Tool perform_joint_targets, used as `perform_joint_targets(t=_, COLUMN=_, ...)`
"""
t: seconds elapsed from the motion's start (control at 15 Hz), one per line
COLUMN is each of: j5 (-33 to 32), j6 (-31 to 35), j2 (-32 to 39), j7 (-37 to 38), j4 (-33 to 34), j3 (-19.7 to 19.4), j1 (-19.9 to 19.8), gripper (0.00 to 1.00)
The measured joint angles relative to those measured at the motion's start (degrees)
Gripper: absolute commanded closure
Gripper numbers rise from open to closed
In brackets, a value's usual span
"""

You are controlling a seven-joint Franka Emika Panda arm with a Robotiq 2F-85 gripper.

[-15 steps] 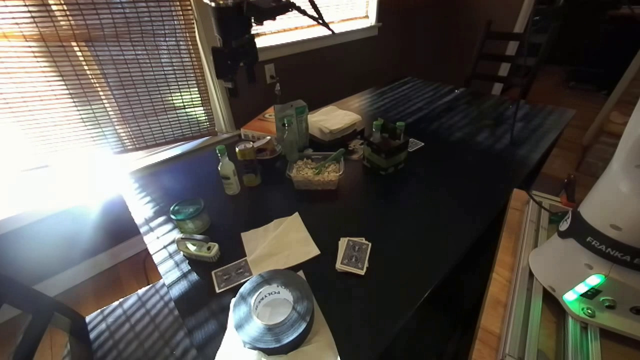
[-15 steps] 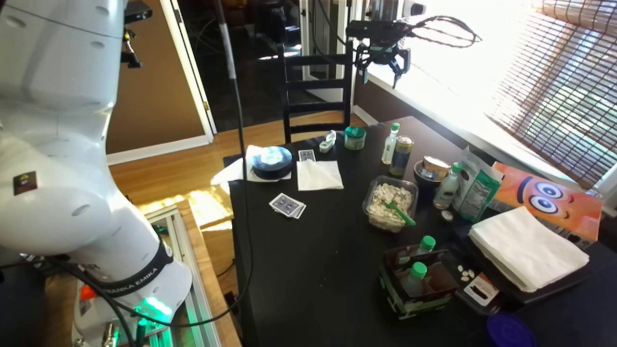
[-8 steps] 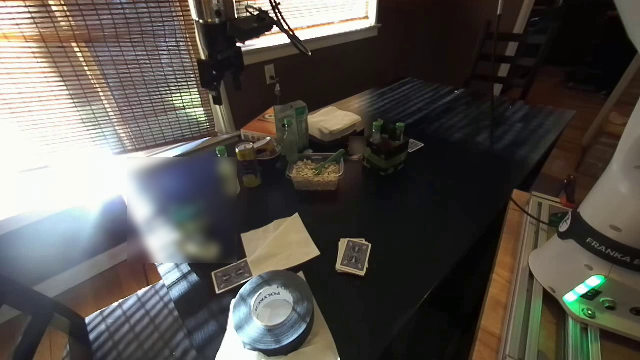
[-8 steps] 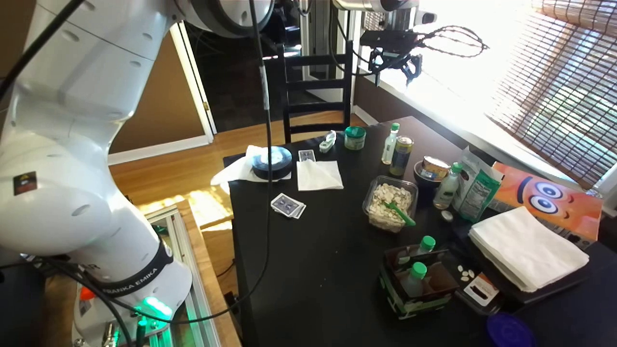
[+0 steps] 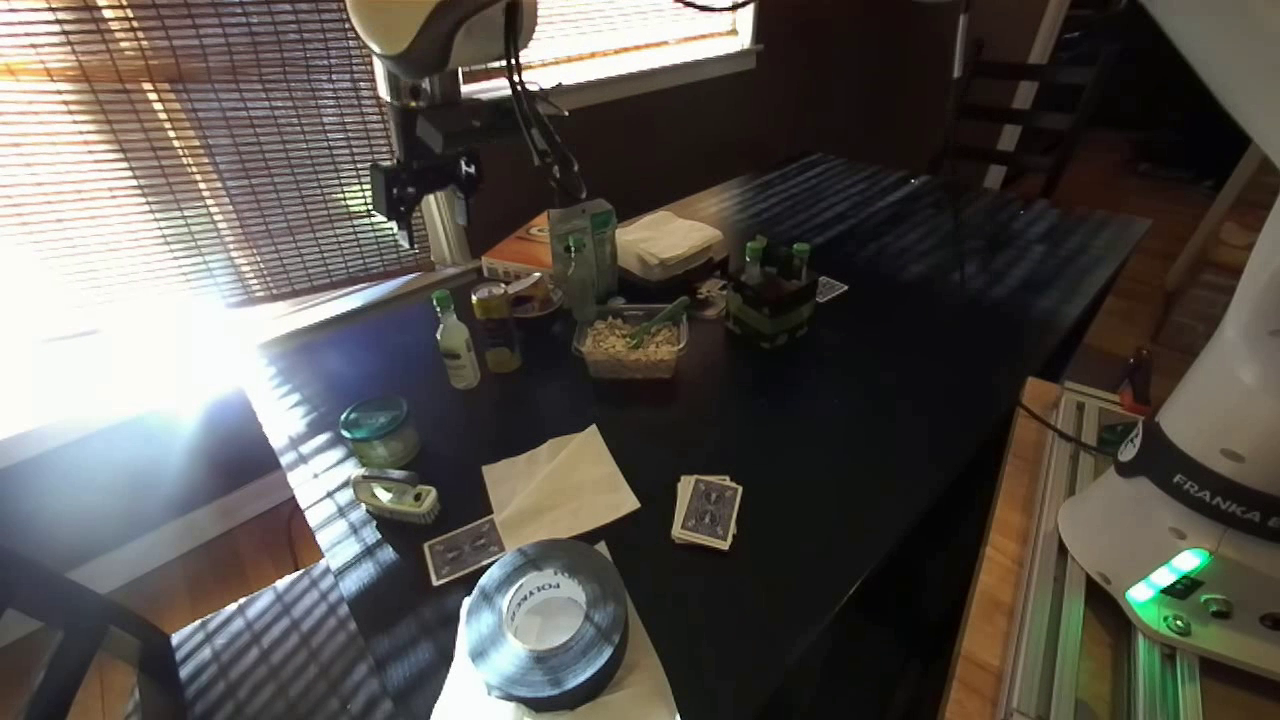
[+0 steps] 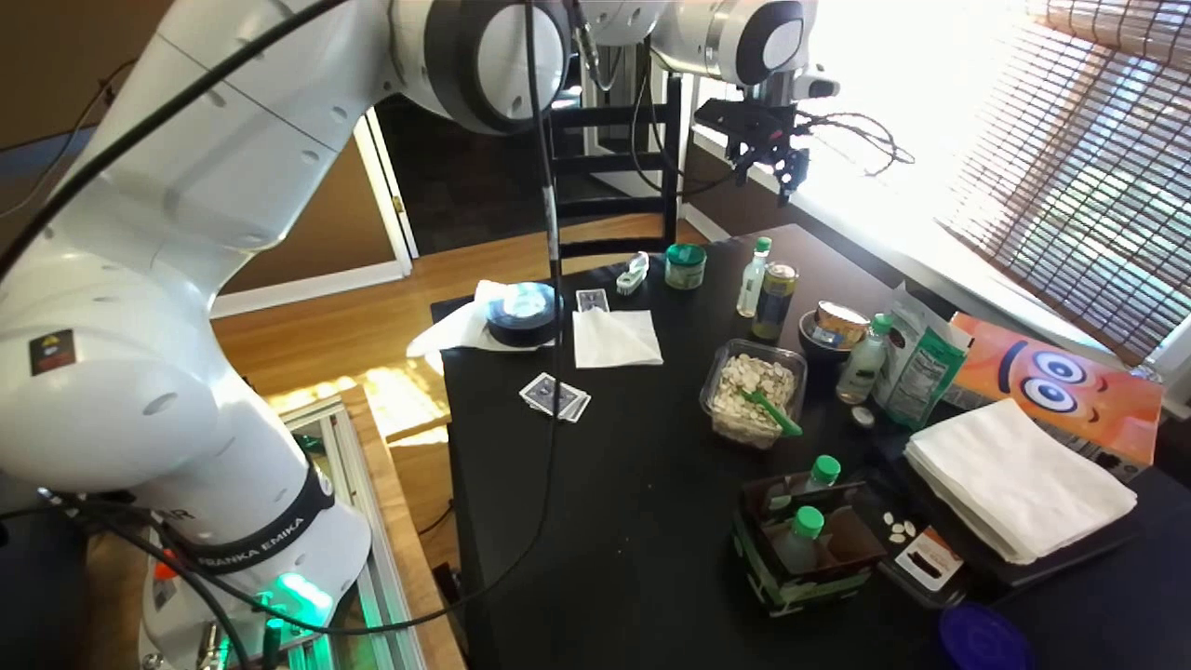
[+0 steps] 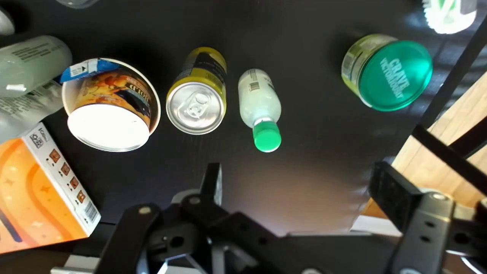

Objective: Put the white bottle on the left inside the case of bottles

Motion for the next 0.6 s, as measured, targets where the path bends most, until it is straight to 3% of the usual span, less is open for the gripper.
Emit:
perform_joint_targets(t=0.33, j5=-0.29, j6=3.18, j2=9.98, j7=8.40, j4=9.21, j3=-4.47, j1=2.47, gripper=0.00)
perform_joint_targets(t=0.6, j5=-0.26, j6=0.39, j2=13.99, j7=9.29, j4=14.44, j3=-4.68, j1=3.37, gripper=0.01)
